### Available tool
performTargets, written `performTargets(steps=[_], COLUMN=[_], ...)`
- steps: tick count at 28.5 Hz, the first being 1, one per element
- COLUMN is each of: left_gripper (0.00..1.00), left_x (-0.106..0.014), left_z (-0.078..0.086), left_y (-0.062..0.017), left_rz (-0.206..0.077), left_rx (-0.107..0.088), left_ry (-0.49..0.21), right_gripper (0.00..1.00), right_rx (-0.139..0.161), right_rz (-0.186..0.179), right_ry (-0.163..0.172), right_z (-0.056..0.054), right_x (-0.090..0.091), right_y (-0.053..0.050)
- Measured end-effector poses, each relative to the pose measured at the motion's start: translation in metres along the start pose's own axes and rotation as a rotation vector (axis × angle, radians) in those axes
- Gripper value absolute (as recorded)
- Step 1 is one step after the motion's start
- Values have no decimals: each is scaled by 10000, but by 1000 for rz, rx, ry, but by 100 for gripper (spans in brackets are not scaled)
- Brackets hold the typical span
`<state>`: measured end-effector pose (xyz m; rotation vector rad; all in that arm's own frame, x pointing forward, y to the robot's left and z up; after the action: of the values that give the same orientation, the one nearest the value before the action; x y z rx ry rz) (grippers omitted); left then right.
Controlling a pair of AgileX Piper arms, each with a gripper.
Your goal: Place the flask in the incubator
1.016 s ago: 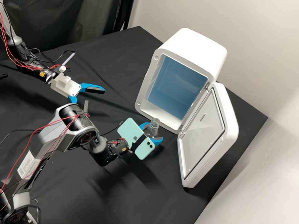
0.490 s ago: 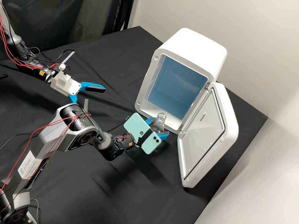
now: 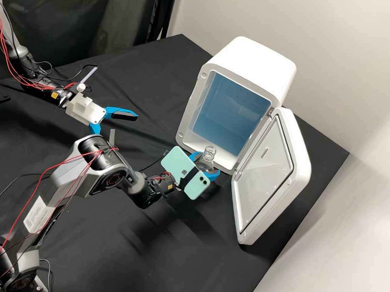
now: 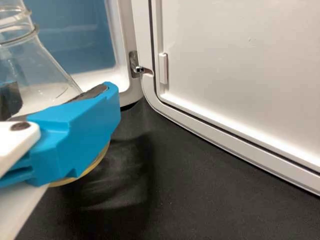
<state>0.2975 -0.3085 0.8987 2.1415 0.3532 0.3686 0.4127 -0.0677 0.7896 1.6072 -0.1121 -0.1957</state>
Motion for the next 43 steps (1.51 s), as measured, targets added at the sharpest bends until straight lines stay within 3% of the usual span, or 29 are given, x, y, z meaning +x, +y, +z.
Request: performTargets(steps=[6,30,34,38,43], left_gripper=[100,100,100,100,100], left_x=[0,-4,-8,-8,-8], left_z=[0,6,12,12,12], left_y=[0,13,27,27,27], left_rz=[0,4,8,8,8], left_rx=[0,1,2,2,2], left_ry=[0,-2,-3,-3,-3], right_gripper=[0,0,0,0,0], right_rx=[0,3,1,-5,15], right_rz=[-34,-40,-51,-51,-26], right_ry=[-37,-42,-36,-31,-19], right_z=[72,67,38,-38,-166], right_x=[95,117,113,198,479], right_y=[-63,-95,-136,-86,-30])
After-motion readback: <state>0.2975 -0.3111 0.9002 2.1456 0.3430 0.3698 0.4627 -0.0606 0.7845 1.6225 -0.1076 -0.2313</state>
